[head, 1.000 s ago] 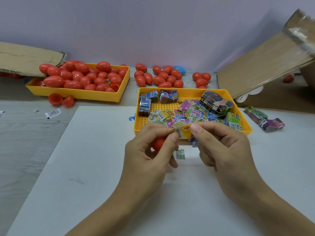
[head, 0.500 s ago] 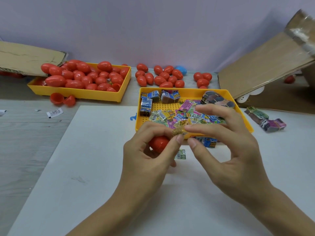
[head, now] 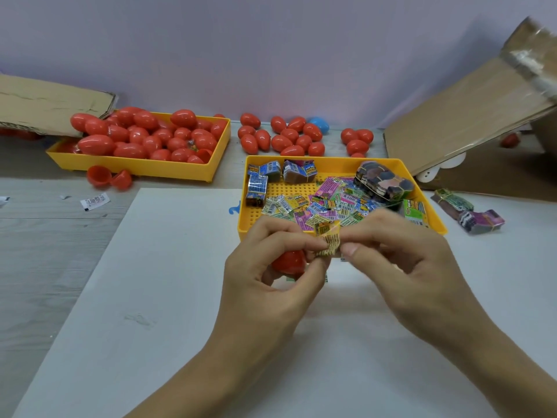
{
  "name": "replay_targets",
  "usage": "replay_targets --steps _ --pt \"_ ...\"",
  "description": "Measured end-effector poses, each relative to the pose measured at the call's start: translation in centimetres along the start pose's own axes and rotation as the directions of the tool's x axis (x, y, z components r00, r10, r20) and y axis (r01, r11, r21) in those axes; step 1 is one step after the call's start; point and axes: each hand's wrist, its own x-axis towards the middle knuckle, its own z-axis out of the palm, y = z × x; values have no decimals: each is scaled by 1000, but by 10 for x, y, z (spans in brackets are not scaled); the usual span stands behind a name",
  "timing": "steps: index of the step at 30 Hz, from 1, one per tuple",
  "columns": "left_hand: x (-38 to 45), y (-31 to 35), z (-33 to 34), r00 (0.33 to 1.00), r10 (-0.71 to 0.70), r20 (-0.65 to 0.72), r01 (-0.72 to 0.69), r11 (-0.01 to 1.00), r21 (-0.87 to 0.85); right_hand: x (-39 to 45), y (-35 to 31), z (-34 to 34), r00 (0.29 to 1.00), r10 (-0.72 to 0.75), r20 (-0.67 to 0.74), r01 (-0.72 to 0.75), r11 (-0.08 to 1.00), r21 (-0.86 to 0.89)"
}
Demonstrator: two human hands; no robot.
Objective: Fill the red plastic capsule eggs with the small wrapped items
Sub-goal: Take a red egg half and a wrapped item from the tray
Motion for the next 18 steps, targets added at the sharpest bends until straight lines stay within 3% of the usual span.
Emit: replay_targets --steps 4,8,12,18 --pt "-1 -2 1 997 75 26 -78 992 104 1 0 -3 971 201 128 -231 926 299" --pt "-2 0 0 992 109 65 -115 987 108 1 -1 2 980 168 110 -192 947 258" --pt "0 4 -1 1000 25 16 -25 1000 -1 2 2 1 990 134 46 -141 959 246" --pt "3 2 -3 997 -57 -49 58 998 29 0 -2 4 990 107 91 -128 951 281"
